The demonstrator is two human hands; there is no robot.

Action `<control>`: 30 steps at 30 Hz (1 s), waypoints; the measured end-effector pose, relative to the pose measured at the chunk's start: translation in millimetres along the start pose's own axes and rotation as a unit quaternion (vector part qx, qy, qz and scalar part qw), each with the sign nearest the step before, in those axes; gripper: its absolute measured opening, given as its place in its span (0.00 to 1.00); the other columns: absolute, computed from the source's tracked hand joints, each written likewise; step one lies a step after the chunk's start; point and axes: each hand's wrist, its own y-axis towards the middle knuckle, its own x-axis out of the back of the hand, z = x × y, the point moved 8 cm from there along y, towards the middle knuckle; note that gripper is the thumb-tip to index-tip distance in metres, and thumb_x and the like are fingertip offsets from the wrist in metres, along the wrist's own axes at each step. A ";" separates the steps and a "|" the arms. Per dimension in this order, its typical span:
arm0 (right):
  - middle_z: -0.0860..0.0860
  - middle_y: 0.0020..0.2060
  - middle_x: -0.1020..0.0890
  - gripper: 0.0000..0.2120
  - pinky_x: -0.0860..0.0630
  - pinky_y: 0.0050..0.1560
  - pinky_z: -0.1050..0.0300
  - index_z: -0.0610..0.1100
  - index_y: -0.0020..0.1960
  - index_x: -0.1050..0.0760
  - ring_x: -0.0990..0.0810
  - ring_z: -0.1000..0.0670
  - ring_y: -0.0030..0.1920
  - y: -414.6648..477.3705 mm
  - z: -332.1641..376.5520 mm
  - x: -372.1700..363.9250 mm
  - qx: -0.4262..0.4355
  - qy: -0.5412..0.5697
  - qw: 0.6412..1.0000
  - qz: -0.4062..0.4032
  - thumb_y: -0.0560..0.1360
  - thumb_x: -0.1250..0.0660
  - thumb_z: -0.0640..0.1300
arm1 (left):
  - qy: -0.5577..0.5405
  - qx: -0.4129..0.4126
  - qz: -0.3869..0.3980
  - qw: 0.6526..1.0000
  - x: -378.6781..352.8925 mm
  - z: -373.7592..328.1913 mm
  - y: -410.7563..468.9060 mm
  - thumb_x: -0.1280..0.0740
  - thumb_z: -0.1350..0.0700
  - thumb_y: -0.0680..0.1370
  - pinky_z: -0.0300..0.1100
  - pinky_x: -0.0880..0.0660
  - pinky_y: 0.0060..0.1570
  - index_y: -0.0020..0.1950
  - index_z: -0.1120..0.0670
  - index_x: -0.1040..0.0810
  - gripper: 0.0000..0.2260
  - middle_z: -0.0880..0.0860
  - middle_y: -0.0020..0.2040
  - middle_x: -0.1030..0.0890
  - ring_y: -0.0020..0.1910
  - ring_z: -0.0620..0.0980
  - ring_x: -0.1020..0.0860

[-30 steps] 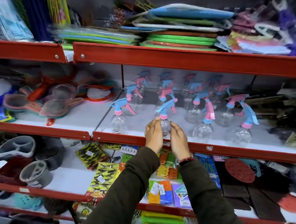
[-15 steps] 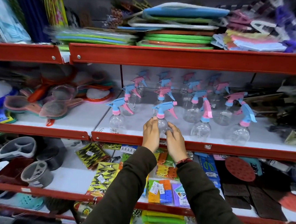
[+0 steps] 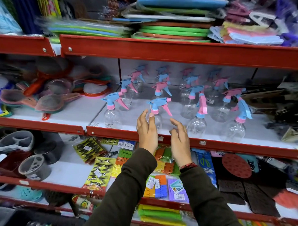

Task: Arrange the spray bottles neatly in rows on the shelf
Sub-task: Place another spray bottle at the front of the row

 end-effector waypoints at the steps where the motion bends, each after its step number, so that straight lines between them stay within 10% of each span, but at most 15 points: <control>1: 0.47 0.67 0.28 0.20 0.31 0.70 0.48 0.50 0.67 0.28 0.27 0.47 0.66 -2.1 -1.9 8.9 0.004 0.006 1.000 -0.014 0.77 0.46 0.41 | -0.001 -0.011 -0.010 1.000 -3.3 -1.7 -6.5 0.46 0.45 0.82 0.47 0.42 0.74 0.74 0.50 0.34 0.22 0.51 0.74 0.34 0.74 0.50 0.38; 10: 0.47 0.64 0.30 0.22 0.34 0.70 0.46 0.51 0.66 0.29 0.30 0.44 0.66 1.1 -37.2 100.7 -0.033 0.022 0.990 -0.133 0.73 0.44 0.45 | -0.018 -0.026 0.050 0.998 -81.2 -7.5 -56.4 0.45 0.45 0.80 0.44 0.39 0.72 0.71 0.51 0.30 0.21 0.53 0.69 0.30 0.71 0.50 0.33; 18: 0.44 0.77 0.36 0.24 0.42 0.78 0.47 0.42 0.76 0.39 0.38 0.46 0.77 41.7 -47.6 114.4 -0.062 -0.014 0.998 -0.003 0.80 0.48 0.40 | 0.004 0.063 0.115 0.991 -157.0 -2.7 -67.5 0.48 0.49 0.84 0.30 0.47 0.63 0.75 0.56 0.35 0.21 0.56 0.75 0.37 0.66 0.42 0.37; 30: 0.44 0.72 0.32 0.24 0.36 0.69 0.59 0.43 0.74 0.35 0.31 0.47 0.72 17.9 -49.0 114.5 -0.051 -0.026 0.997 0.055 0.78 0.45 0.34 | -0.004 0.088 0.106 0.990 -153.7 -5.9 -39.6 0.51 0.45 0.83 0.50 0.44 0.77 0.74 0.55 0.32 0.24 0.57 0.76 0.33 0.77 0.53 0.37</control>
